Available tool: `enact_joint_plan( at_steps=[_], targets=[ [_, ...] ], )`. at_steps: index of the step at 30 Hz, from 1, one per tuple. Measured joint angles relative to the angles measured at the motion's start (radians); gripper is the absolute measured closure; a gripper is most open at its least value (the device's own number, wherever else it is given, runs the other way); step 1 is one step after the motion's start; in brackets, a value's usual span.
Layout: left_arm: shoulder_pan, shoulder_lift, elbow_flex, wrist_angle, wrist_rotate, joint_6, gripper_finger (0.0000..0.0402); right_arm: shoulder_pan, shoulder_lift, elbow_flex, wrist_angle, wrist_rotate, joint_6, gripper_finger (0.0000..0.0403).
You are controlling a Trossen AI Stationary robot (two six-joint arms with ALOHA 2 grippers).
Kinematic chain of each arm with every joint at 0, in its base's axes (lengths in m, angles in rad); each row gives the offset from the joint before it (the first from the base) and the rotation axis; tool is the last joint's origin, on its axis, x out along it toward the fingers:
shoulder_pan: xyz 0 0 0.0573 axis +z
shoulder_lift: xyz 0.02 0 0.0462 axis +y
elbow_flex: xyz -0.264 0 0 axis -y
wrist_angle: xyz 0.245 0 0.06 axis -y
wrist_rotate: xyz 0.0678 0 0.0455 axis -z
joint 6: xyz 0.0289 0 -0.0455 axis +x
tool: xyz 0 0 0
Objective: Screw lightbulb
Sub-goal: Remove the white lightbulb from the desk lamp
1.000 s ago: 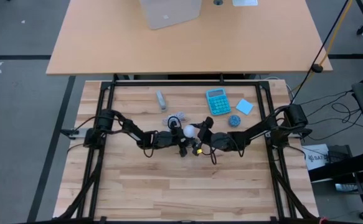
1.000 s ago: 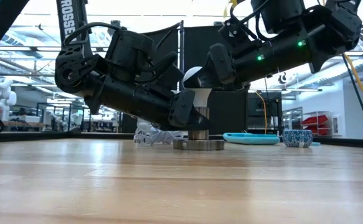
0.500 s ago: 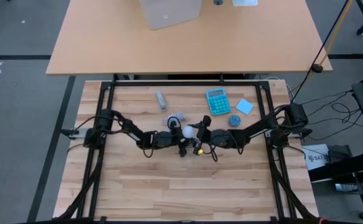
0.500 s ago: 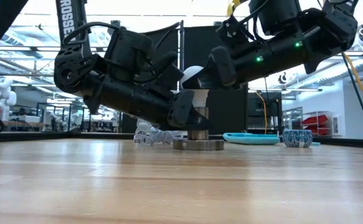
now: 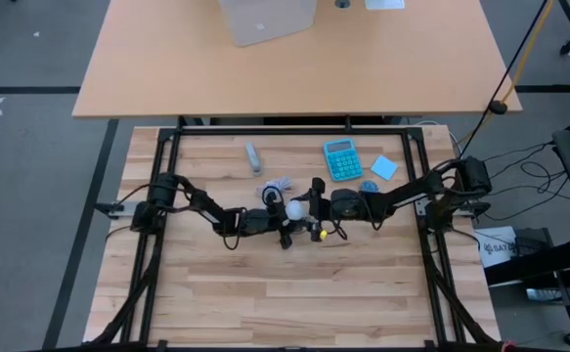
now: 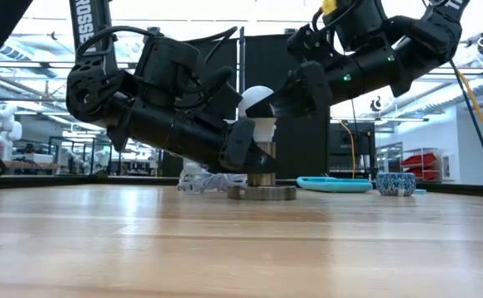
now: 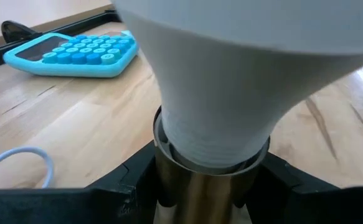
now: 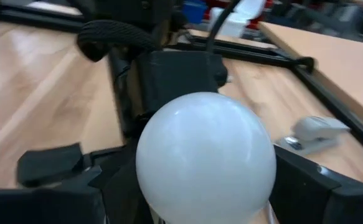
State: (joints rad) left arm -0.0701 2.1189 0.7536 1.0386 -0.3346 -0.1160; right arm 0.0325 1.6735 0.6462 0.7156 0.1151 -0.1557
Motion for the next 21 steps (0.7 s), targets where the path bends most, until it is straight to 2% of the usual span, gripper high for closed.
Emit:
enact_joint_plan(
  at_steps=[9, 14, 21],
  targets=[
    [-0.005, 0.001, -0.003, 0.011, 0.075, 0.014, 0.022, -0.061, -0.071, 0.001, -0.121, -0.229, -0.054, 0.0122],
    [-0.003, 0.001, -0.003, 0.015, 0.124, 0.015, 0.022, -0.079, -0.112, 0.001, -0.197, -0.263, -0.051, 0.0121],
    [0.013, 0.002, -0.004, 0.029, 0.202, 0.009, 0.022, -0.08, -0.114, -0.002, -0.181, -0.308, -0.055, 0.012]
  ],
)
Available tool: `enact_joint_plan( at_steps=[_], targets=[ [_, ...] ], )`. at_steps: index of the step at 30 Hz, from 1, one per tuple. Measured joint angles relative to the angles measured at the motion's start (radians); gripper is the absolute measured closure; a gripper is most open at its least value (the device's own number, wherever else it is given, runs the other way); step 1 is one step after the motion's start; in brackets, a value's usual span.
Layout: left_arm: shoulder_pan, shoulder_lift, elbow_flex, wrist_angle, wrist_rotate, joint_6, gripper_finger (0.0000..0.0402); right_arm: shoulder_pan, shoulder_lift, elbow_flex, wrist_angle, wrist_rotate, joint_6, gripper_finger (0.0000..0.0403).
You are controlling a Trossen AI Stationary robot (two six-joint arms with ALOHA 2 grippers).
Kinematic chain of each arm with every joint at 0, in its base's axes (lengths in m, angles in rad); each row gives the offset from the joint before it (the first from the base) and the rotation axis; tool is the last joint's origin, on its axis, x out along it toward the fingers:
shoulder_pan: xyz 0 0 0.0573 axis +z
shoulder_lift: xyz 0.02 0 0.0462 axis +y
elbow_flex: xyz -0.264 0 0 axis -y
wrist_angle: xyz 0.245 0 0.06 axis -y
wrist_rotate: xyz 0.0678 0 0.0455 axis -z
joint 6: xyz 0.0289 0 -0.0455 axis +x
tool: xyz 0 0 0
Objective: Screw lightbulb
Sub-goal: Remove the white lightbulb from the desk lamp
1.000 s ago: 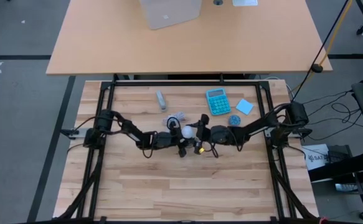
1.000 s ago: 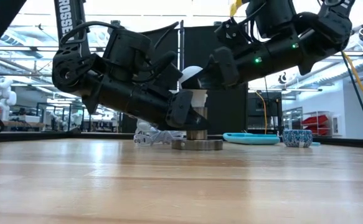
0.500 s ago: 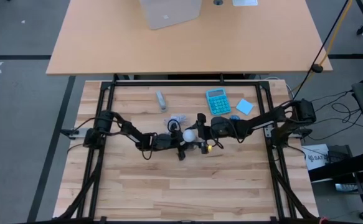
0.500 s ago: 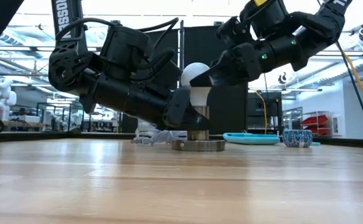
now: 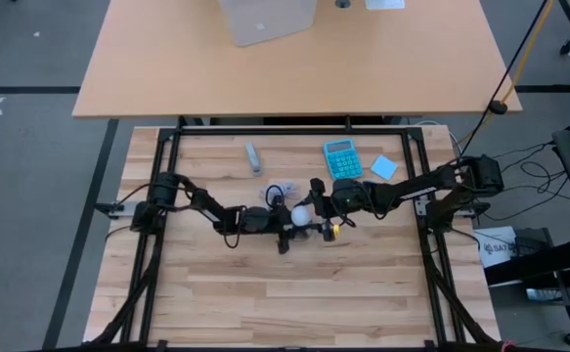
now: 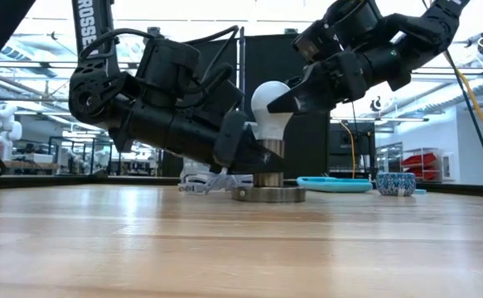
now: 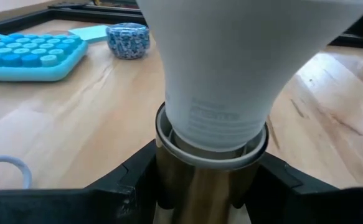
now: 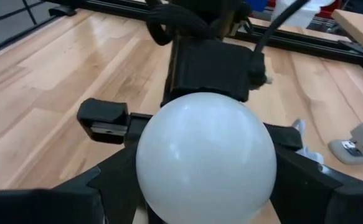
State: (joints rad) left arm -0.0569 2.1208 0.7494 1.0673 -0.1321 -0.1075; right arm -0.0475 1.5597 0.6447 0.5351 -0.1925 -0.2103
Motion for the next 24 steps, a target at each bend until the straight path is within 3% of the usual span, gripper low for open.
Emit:
enact_joint_plan(
  at_steps=[13, 24],
  targets=[
    [0.007, 0.0, 0.0, 0.012, 0.109, -0.02, 0.0219, -0.019, 0.002, 0.013, 0.0, -0.164, -0.06, 0.011],
    [0.009, 0.0, -0.001, 0.014, 0.139, -0.045, 0.0219, -0.012, -0.002, 0.02, 0.098, -0.227, -0.154, 0.0086]
  ],
)
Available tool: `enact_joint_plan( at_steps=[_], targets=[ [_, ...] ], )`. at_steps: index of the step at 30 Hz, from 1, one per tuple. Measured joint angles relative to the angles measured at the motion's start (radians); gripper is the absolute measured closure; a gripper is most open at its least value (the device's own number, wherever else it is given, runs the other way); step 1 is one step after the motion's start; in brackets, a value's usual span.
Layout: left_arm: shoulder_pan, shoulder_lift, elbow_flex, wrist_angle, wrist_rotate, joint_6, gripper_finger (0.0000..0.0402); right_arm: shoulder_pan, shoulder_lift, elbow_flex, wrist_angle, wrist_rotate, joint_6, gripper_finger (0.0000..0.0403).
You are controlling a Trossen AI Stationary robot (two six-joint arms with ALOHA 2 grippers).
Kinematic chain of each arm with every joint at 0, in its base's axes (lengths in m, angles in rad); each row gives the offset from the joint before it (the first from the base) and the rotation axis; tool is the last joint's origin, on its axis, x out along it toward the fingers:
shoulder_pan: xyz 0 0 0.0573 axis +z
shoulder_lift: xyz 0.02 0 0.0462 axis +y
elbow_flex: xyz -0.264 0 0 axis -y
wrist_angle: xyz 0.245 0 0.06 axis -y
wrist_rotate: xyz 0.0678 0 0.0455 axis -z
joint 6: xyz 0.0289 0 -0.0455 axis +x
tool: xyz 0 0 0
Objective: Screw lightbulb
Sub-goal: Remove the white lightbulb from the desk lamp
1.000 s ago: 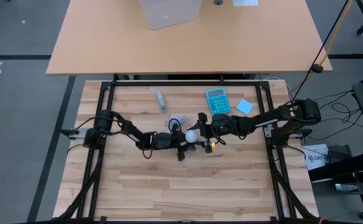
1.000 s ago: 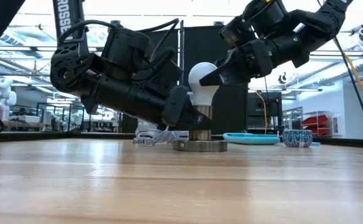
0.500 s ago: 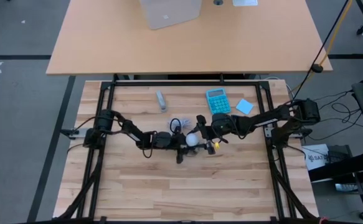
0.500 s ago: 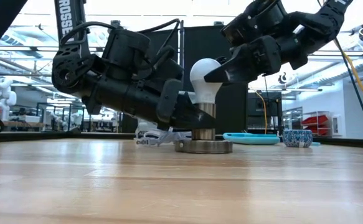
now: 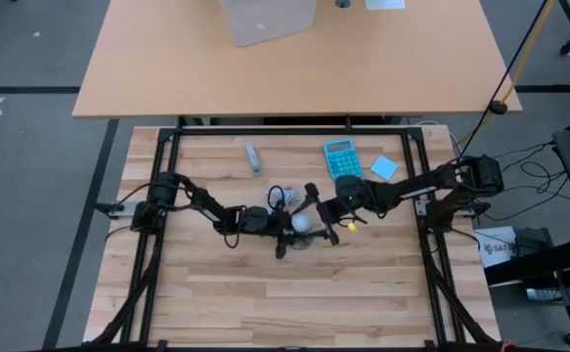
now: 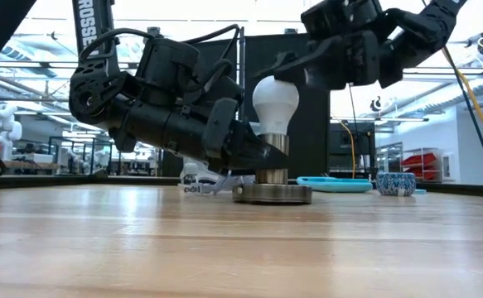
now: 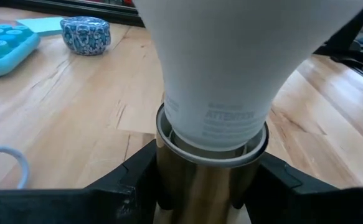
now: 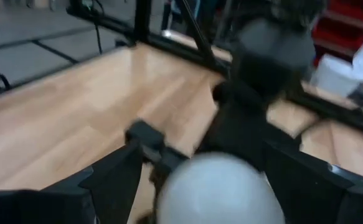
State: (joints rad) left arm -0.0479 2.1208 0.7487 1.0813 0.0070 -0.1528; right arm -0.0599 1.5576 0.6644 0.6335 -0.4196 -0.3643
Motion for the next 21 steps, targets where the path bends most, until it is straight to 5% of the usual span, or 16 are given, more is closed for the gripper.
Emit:
enact_joint_plan(
  at_steps=[11, 21],
  targets=[
    [-0.001, 0.0, 0.0, 0.001, -0.027, 0.001, 0.022, 0.007, -0.021, 0.0, 0.131, 0.042, 0.068, 0.0085],
    [-0.002, 0.0, 0.001, 0.001, -0.068, 0.002, 0.022, 0.037, -0.201, -0.03, 0.025, 0.388, 0.147, 0.0087]
  ],
)
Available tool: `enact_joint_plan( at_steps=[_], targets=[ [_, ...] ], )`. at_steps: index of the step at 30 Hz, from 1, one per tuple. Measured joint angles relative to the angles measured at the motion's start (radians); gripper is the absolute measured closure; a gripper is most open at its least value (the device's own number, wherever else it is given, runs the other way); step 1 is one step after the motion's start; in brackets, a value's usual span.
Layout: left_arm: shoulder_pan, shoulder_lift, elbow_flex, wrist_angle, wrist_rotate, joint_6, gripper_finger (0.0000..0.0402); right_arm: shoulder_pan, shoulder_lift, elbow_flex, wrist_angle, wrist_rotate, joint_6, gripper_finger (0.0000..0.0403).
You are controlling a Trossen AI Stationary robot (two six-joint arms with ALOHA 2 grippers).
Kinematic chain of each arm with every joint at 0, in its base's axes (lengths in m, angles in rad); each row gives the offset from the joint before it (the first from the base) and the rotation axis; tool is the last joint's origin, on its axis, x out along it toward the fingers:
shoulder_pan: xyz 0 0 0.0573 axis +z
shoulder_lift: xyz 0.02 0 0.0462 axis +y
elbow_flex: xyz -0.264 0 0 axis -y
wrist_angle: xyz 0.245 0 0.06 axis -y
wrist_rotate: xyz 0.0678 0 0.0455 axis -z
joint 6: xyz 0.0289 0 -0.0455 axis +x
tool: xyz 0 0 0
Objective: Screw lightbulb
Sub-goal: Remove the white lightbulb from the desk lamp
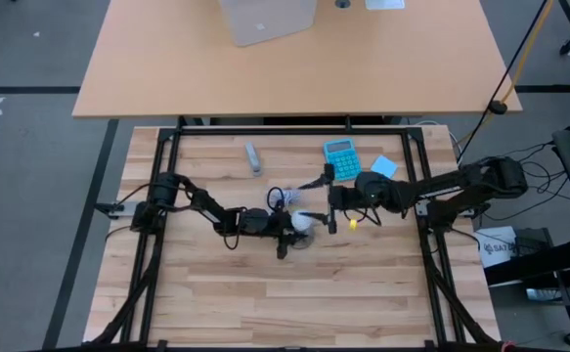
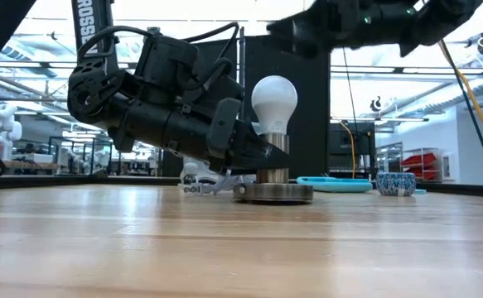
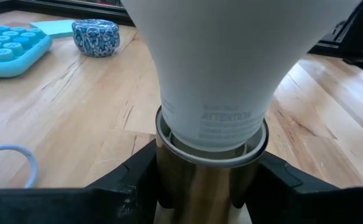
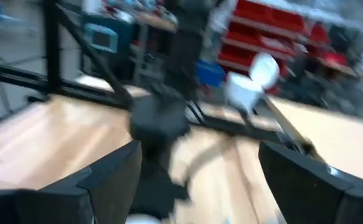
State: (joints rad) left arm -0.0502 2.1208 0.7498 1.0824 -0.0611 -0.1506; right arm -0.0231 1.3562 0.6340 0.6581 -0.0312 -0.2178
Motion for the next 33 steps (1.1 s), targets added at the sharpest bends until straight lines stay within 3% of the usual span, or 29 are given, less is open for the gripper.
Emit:
enact_joint_plan(
  at_steps=[10, 17, 26, 29, 33],
  targets=[
    [-0.001, 0.0, 0.0, -0.002, -0.016, 0.027, 0.022, 0.089, -0.137, -0.25, 0.035, 0.321, 0.228, 0.009],
    [-0.001, 0.0, -0.001, 0.001, -0.022, 0.029, 0.022, 0.148, -0.253, -0.358, 0.049, 0.339, 0.446, 0.009],
    [-0.001, 0.0, -0.001, 0.016, -0.053, 0.031, 0.022, 0.236, -0.103, -0.345, 0.087, 0.361, 0.48, 0.0089],
    [0.005, 0.002, -0.001, 0.012, -0.139, 0.035, 0.022, 0.256, -0.037, -0.313, 0.088, 0.444, 0.464, 0.0088],
    [0.002, 0.002, -0.001, 0.014, -0.176, 0.032, 0.022, 0.281, 0.042, -0.272, 0.103, 0.592, 0.418, 0.0088]
  ],
)
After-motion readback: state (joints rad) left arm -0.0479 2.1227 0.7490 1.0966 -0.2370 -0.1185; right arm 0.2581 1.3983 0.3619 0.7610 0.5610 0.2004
